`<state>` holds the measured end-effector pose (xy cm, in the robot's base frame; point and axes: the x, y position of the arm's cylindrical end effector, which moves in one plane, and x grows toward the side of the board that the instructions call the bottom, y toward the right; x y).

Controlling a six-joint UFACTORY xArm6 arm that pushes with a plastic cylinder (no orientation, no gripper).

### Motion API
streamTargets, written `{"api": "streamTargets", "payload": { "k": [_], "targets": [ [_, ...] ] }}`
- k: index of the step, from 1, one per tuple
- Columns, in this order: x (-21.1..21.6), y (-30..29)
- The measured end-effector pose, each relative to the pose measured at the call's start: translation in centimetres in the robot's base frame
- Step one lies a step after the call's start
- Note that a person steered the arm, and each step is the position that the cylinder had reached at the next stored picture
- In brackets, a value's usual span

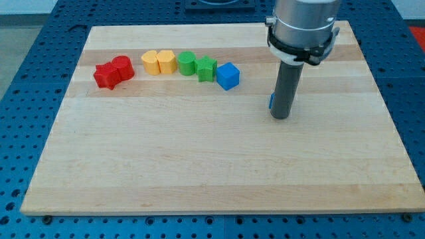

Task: Slide blue triangle up and slightly left

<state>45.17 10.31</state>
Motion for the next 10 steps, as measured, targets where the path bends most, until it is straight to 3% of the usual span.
{"api": "streamTargets", "payload": {
  "k": [2,4,8,9,10],
  "targets": [
    [2.3,0.3],
    [-1.6,3.4],
    [-3.7,-3.8],
    [-3.5,-3.2],
    [-3.2,0.8]
  ]
}}
